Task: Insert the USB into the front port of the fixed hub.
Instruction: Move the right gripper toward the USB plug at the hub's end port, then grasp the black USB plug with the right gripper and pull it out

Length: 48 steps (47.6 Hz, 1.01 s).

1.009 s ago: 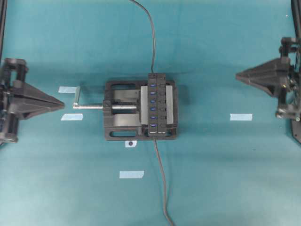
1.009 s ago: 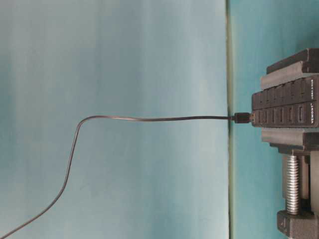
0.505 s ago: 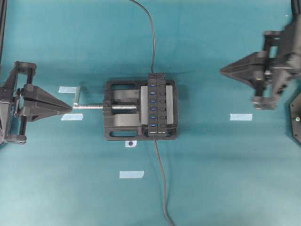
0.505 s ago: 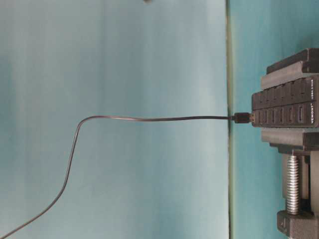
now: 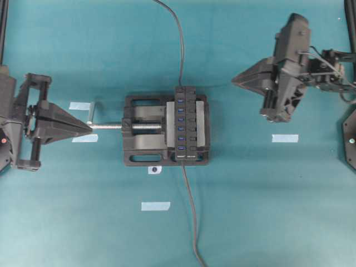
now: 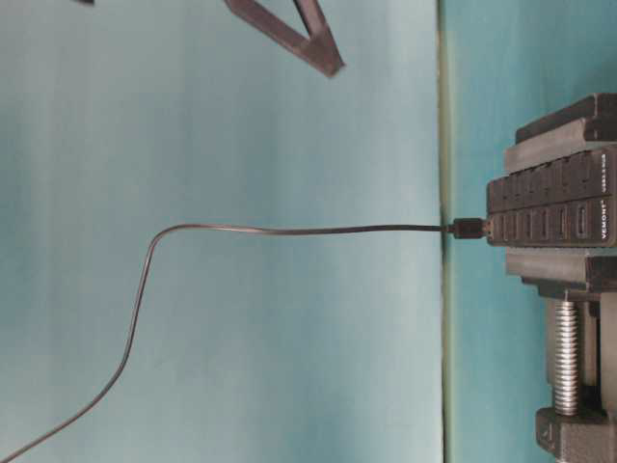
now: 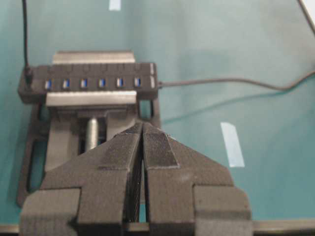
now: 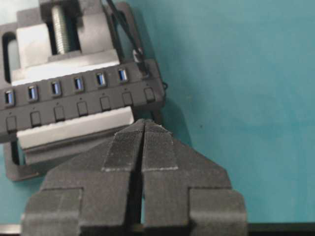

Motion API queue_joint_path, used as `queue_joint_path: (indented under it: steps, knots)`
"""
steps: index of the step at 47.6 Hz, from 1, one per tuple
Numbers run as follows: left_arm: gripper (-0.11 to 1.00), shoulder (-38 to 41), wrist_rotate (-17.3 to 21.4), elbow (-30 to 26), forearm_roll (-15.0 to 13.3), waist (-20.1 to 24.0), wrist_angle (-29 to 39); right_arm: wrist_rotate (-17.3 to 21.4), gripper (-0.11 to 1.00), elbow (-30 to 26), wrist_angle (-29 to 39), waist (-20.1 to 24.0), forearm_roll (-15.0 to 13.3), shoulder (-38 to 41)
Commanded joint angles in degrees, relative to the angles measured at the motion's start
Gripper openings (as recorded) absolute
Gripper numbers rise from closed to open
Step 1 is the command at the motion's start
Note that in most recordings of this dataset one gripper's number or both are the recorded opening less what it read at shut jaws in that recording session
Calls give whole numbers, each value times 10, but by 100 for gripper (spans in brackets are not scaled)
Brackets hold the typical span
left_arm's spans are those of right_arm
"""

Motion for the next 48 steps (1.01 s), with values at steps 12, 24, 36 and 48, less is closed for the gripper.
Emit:
queue_joint_path:
  steps: [12,24,36,48]
  knots:
    - [0,4,1,-16,2,-2,0,-11,-4,-50,-5,-3,-1,62]
    - [0,1,0,-15,2,-2,10,-16,-4,-83,-16,-3,-1,119]
    - [0,1,0,-14,2,-2,11,-21,-4,-114,-19,-3,-1,169]
    - [0,1,0,-12,2,-2,11,-22,-4,-137,-19,-4,-1,211]
